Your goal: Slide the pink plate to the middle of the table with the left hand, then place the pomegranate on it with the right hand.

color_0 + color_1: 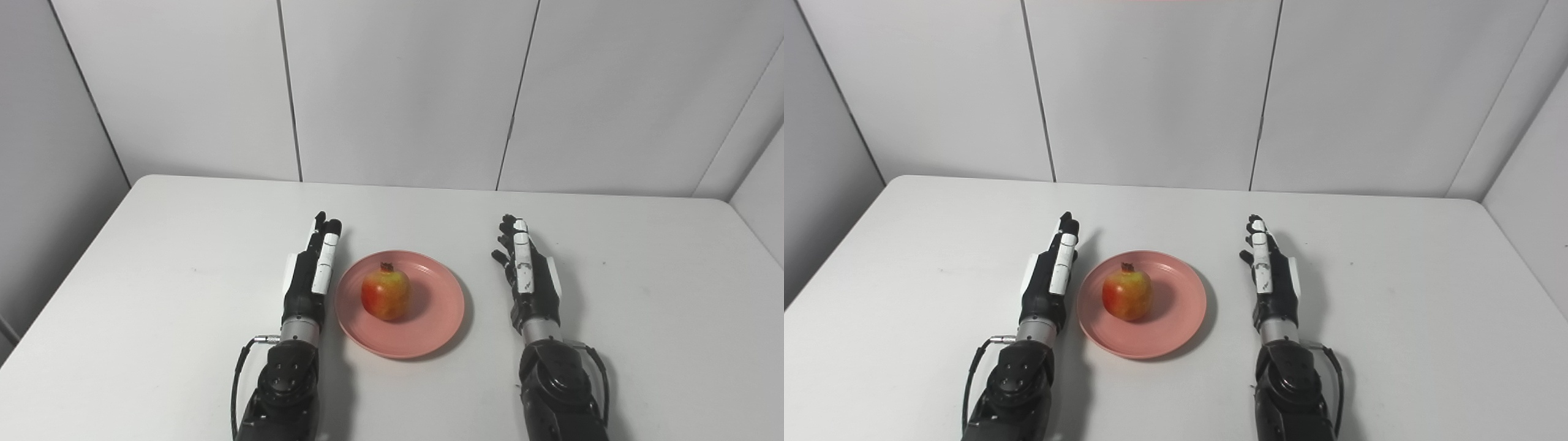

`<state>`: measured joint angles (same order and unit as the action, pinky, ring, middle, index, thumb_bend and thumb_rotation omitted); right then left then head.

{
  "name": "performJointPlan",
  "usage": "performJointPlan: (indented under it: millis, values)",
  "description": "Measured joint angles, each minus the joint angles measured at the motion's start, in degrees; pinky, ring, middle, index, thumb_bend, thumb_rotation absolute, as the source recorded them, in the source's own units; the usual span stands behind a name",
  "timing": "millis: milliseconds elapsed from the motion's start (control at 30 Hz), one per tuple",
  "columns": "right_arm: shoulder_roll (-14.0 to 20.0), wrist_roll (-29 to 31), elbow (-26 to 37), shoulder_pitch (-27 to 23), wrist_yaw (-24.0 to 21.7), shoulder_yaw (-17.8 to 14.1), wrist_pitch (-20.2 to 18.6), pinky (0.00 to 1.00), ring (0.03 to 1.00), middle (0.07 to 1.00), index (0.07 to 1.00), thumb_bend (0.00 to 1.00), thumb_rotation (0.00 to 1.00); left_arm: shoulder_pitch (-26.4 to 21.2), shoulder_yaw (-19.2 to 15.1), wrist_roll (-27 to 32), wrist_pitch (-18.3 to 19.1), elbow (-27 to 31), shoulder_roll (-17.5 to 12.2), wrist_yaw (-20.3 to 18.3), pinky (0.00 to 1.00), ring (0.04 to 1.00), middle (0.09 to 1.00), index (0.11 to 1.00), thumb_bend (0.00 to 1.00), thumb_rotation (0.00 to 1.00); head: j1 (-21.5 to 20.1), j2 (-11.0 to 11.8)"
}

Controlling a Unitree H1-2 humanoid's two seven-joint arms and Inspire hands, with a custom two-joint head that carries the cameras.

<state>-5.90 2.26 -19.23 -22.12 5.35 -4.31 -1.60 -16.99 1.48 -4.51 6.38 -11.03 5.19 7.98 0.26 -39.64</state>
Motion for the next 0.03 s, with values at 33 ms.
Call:
performJointPlan:
  millis: [33]
  values:
    - [0.0, 0.1, 0.0, 0.0, 0.0, 0.0, 0.0, 1.0, 0.945, 0.918, 0.893, 0.77, 0.99, 0.0, 0.0, 0.0, 0.0, 0.1, 0.0, 0.0, 1.0, 1.0, 1.0, 1.0, 0.82, 1.0, 0.0, 0.0]
